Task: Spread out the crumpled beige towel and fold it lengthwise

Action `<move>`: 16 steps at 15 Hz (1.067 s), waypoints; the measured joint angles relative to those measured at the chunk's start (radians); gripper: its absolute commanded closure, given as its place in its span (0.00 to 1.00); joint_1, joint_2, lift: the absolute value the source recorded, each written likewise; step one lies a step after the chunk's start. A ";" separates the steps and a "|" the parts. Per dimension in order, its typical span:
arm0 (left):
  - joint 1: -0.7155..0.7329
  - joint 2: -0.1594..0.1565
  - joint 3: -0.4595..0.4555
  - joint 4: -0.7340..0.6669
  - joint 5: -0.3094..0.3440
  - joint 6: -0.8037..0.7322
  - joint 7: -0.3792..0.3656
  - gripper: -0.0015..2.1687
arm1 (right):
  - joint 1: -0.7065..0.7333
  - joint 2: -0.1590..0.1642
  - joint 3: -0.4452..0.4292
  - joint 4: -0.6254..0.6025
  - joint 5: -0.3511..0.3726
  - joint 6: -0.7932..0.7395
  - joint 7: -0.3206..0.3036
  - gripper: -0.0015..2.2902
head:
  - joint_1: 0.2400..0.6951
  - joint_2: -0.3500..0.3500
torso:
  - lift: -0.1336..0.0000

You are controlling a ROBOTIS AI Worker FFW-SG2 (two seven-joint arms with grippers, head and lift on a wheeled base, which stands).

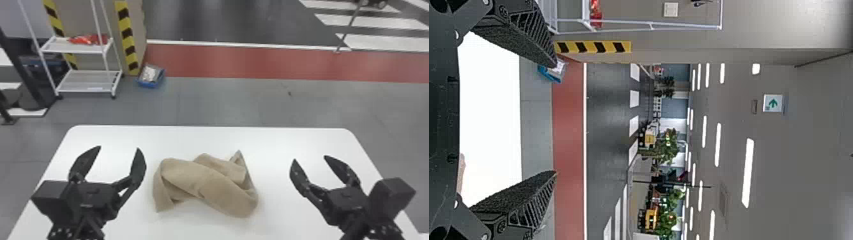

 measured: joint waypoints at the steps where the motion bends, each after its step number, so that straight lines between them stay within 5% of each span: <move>1: -0.001 0.000 0.000 0.002 0.000 0.000 0.000 0.07 | 0.000 0.000 0.000 0.001 0.001 0.001 0.000 0.09 | 1.00 0.37 | 1.00; 16: -0.016 -0.002 -0.009 0.032 -0.008 0.001 -0.001 0.07 | -0.023 0.000 -0.006 0.045 0.008 0.001 0.001 0.10 | 1.00 0.36 | 1.00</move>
